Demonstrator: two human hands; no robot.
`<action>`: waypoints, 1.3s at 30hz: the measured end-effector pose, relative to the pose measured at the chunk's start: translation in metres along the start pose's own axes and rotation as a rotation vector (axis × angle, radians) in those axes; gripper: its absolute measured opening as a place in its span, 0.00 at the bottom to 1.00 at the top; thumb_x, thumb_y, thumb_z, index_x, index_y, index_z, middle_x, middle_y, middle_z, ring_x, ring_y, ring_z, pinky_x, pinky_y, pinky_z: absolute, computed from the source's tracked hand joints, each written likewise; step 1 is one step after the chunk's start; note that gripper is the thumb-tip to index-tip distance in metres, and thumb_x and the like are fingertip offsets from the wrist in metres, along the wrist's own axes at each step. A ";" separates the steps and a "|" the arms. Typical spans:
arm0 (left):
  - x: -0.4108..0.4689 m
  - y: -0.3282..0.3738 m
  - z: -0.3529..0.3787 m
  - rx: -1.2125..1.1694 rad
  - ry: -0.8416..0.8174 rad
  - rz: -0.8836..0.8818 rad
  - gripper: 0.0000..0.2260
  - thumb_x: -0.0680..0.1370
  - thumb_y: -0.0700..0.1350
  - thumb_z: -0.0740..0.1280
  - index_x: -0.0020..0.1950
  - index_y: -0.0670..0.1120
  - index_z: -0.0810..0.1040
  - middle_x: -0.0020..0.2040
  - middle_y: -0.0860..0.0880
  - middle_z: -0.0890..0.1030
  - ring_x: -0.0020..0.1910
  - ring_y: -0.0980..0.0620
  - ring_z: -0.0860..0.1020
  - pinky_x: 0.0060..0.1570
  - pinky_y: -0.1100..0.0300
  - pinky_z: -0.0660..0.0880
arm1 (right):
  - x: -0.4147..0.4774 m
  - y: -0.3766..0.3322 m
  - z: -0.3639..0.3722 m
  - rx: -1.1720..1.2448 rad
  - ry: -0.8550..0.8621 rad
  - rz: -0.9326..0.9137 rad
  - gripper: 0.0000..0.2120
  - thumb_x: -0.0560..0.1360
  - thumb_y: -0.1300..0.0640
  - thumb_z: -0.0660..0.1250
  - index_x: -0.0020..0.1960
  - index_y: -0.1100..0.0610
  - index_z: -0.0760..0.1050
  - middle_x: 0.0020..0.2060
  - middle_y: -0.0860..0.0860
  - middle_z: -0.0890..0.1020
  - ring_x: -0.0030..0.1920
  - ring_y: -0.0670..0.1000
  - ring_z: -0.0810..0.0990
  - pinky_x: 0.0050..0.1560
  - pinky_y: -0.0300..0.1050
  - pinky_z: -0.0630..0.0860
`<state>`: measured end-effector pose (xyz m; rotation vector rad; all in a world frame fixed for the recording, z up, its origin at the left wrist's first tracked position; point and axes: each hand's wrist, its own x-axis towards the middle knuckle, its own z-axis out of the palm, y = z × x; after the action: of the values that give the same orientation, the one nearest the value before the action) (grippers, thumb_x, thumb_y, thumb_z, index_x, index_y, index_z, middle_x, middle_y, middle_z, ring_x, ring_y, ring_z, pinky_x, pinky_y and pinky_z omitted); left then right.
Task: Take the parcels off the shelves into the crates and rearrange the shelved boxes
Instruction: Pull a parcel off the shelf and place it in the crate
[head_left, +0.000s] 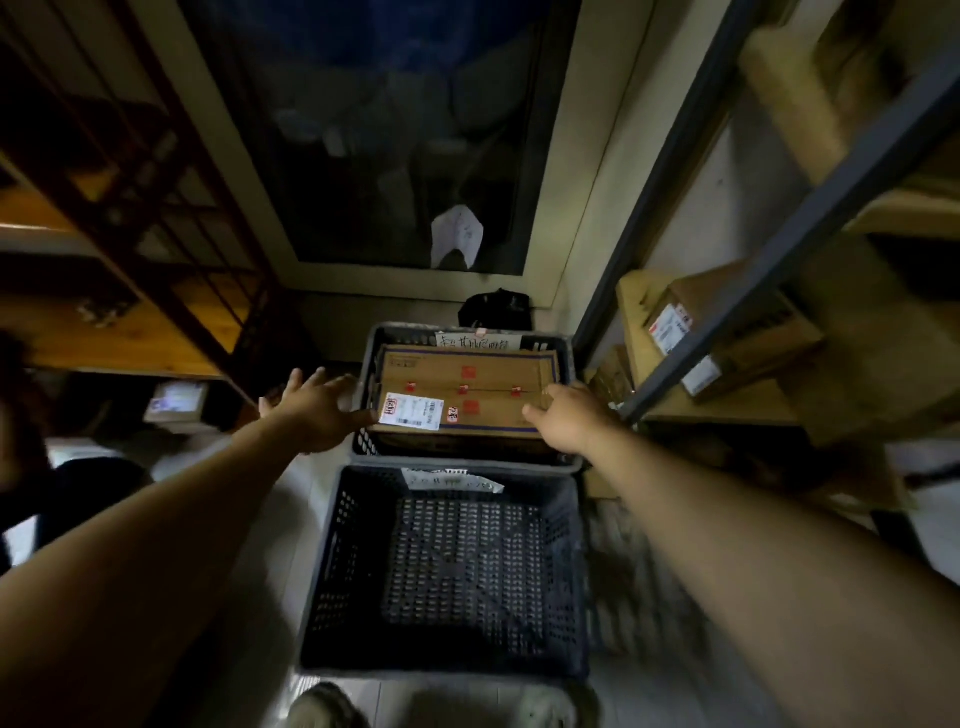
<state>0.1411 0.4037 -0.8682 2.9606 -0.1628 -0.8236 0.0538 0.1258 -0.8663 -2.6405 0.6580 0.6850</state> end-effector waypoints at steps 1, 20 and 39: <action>-0.024 0.003 -0.018 -0.012 0.007 -0.001 0.37 0.72 0.70 0.58 0.77 0.58 0.52 0.79 0.50 0.47 0.77 0.44 0.41 0.70 0.34 0.46 | -0.021 -0.003 -0.017 0.005 0.003 -0.009 0.31 0.78 0.39 0.55 0.75 0.54 0.60 0.73 0.56 0.63 0.71 0.59 0.65 0.69 0.52 0.66; -0.318 0.005 -0.127 -0.010 0.119 0.257 0.33 0.77 0.61 0.60 0.78 0.51 0.52 0.78 0.45 0.50 0.76 0.41 0.45 0.74 0.41 0.47 | -0.336 0.001 -0.122 0.123 0.187 -0.050 0.32 0.78 0.41 0.59 0.75 0.56 0.59 0.73 0.55 0.65 0.71 0.57 0.66 0.68 0.50 0.67; -0.561 0.210 -0.238 -0.211 0.367 0.673 0.34 0.76 0.58 0.64 0.77 0.54 0.53 0.78 0.47 0.50 0.77 0.43 0.44 0.73 0.43 0.47 | -0.587 0.166 -0.297 0.109 0.597 -0.058 0.31 0.78 0.41 0.59 0.76 0.54 0.59 0.74 0.55 0.63 0.71 0.57 0.65 0.66 0.46 0.65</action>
<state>-0.2312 0.2697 -0.3588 2.5196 -0.9113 -0.1927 -0.3773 0.0661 -0.3459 -2.7424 0.7369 -0.1730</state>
